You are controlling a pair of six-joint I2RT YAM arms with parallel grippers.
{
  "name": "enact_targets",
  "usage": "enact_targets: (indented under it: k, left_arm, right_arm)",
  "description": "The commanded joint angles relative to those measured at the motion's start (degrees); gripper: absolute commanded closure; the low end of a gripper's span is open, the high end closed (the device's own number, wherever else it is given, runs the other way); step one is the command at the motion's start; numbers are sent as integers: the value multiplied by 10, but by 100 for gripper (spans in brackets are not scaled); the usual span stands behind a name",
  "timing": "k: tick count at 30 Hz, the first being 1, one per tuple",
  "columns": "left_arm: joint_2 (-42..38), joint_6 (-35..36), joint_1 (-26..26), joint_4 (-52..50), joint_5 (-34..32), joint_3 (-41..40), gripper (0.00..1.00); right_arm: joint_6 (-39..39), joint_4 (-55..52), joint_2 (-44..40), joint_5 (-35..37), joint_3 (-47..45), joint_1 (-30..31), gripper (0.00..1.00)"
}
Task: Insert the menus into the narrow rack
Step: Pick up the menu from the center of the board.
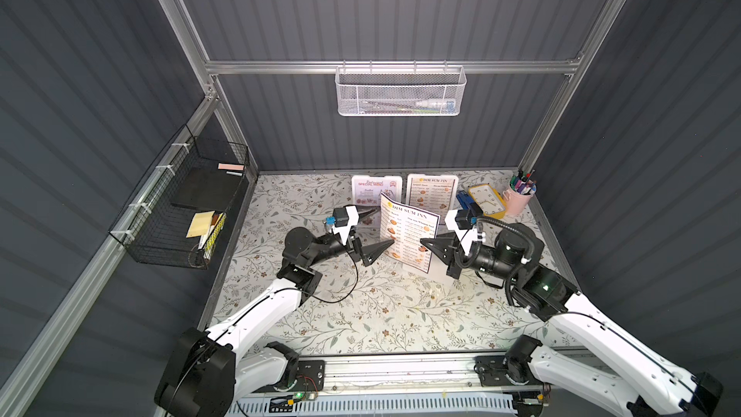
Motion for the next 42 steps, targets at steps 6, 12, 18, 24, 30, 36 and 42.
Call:
enact_targets:
  k: [6,12,18,24,30,36,42]
  left_arm:
    - [9,68,-3,-8,31,45,5]
    - [24,76,-3,1,29,41,10]
    - [25,72,-3,12,50,34,19]
    - [7,68,-3,15,47,25,51]
    - [12,66,-3,8,44,31,58]
    - [37,65,-3,7,49,49,67]
    - [77,67,-3,10,66,78,65]
  right_arm:
    - [-64,17,9,-92,18,-8,100]
    - [-81,20,2,-107,17,-15,100]
    - [-72,31,18,-76,24,-21,100]
    - [-44,36,45,-45,43,-42,100]
    - [-20,47,42,-30,37,-70,100]
    - [18,86,32,-41,13,-98,100]
    - [61,137,22,-79,-13,-117,100]
